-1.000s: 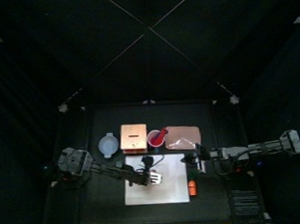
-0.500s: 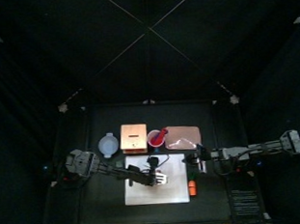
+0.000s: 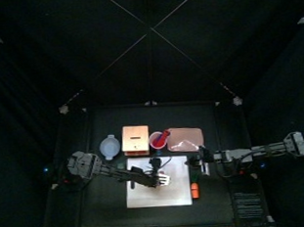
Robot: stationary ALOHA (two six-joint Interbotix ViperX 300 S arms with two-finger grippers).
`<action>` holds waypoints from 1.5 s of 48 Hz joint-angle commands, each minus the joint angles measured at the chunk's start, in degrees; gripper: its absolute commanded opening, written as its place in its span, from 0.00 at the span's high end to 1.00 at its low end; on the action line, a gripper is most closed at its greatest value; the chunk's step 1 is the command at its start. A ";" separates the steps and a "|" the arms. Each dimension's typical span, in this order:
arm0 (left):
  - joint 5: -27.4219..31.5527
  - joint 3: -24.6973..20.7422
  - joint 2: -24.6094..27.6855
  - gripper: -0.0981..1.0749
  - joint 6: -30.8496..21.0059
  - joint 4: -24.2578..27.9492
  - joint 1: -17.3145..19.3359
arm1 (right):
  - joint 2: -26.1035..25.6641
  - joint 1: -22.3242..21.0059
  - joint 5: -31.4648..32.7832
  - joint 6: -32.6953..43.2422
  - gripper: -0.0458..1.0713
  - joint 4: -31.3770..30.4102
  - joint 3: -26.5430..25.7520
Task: Put salmon sushi onto cutting board
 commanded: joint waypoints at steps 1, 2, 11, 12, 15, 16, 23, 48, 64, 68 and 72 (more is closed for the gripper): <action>0.18 -1.85 -1.49 0.17 0.26 0.44 0.26 | 0.09 0.09 -0.18 -0.09 0.91 0.09 -0.88; 0.18 -1.85 -1.67 0.17 0.35 0.44 0.26 | 0.00 0.09 -0.18 -0.09 0.91 0.09 -0.88; 0.26 -1.41 -4.13 0.17 2.02 1.93 0.26 | 0.00 0.09 -0.18 0.00 0.91 0.26 -1.23; 0.26 -1.32 -4.48 0.17 2.37 1.93 0.26 | 0.00 0.09 -0.26 0.00 0.91 0.35 -1.14; 0.26 -1.32 -5.80 0.17 3.43 1.85 0.00 | 0.00 0.09 -0.18 0.00 0.91 0.97 -1.14; 0.26 -1.32 -6.42 0.17 3.78 1.85 -0.09 | 0.00 0.09 -0.26 0.00 0.91 1.14 -1.14; 0.62 -0.18 -10.02 0.17 6.50 2.29 -0.26 | 0.00 0.09 -0.26 0.00 0.91 2.72 -1.23; -6.42 19.16 -32.34 0.18 25.75 14.85 -1.85 | -4.92 0.53 -0.26 0.00 0.91 4.31 -2.64; -21.09 39.29 -50.36 0.18 25.14 39.46 -5.45 | -5.19 0.53 -0.44 0.00 0.91 9.32 -2.72; -22.68 43.07 -53.70 0.18 25.05 42.63 -5.45 | -4.92 0.53 -0.44 0.00 0.91 11.07 -2.90; -23.20 46.49 -56.69 0.18 24.96 44.30 -5.45 | -4.92 0.53 -0.44 0.00 0.91 12.66 -2.90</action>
